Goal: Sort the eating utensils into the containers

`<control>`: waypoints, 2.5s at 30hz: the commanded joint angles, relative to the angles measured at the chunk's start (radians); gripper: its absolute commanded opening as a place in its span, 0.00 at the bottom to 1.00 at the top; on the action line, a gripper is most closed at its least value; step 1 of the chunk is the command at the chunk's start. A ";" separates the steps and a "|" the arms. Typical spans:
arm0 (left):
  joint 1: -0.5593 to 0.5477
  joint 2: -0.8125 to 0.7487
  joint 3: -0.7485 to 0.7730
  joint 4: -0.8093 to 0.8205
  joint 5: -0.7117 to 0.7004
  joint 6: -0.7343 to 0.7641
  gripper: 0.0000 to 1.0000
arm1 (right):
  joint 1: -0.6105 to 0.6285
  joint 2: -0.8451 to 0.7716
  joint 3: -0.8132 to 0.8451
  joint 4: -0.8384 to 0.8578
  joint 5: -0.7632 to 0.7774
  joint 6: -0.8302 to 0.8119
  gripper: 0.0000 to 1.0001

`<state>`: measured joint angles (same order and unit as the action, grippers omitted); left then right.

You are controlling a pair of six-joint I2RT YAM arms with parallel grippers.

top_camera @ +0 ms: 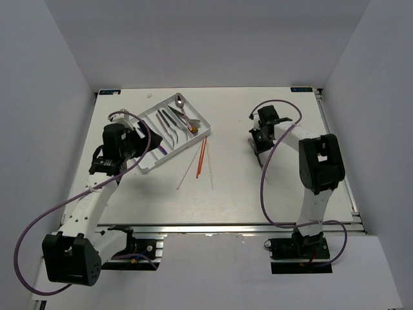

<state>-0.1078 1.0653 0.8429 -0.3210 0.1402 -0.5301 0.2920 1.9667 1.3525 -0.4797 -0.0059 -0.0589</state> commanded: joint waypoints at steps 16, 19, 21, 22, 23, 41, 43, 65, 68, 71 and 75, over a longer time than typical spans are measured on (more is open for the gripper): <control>-0.281 0.085 -0.233 0.527 0.061 -0.323 0.98 | 0.010 -0.210 -0.127 0.130 -0.142 0.172 0.00; -0.296 0.107 -0.223 0.530 0.050 -0.329 0.98 | 0.024 -0.204 -0.124 0.107 -0.100 0.156 0.26; -0.297 0.101 -0.211 0.513 0.042 -0.321 0.98 | 0.044 -0.204 -0.122 0.096 -0.042 0.125 0.60; -0.297 0.090 -0.203 0.481 0.026 -0.305 0.98 | 0.050 -0.200 -0.104 0.086 -0.023 0.113 0.61; -0.297 0.085 -0.191 0.464 0.016 -0.297 0.98 | 0.053 -0.192 -0.093 0.075 -0.016 0.097 0.61; -0.297 -0.001 -0.142 0.221 -0.045 -0.182 0.98 | 0.052 0.101 0.203 -0.206 0.076 -0.091 0.48; -0.297 -0.008 -0.140 0.212 -0.053 -0.177 0.98 | 0.049 0.179 0.255 -0.282 0.099 -0.098 0.44; -0.297 -0.025 -0.110 0.178 -0.050 -0.154 0.98 | 0.047 0.162 0.083 -0.265 0.087 -0.044 0.33; -0.297 -0.036 -0.107 0.169 -0.060 -0.150 0.98 | 0.047 0.181 0.074 -0.231 0.084 -0.045 0.29; -0.297 -0.039 -0.108 0.160 -0.068 -0.143 0.98 | 0.050 0.216 0.099 -0.231 0.095 -0.042 0.27; -0.297 -0.044 -0.117 0.165 -0.073 -0.145 0.98 | 0.052 0.230 0.096 -0.224 0.110 -0.032 0.18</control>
<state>-0.4030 1.0538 0.7052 -0.1577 0.0849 -0.6876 0.3428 2.0750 1.5150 -0.6914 0.0574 -0.0929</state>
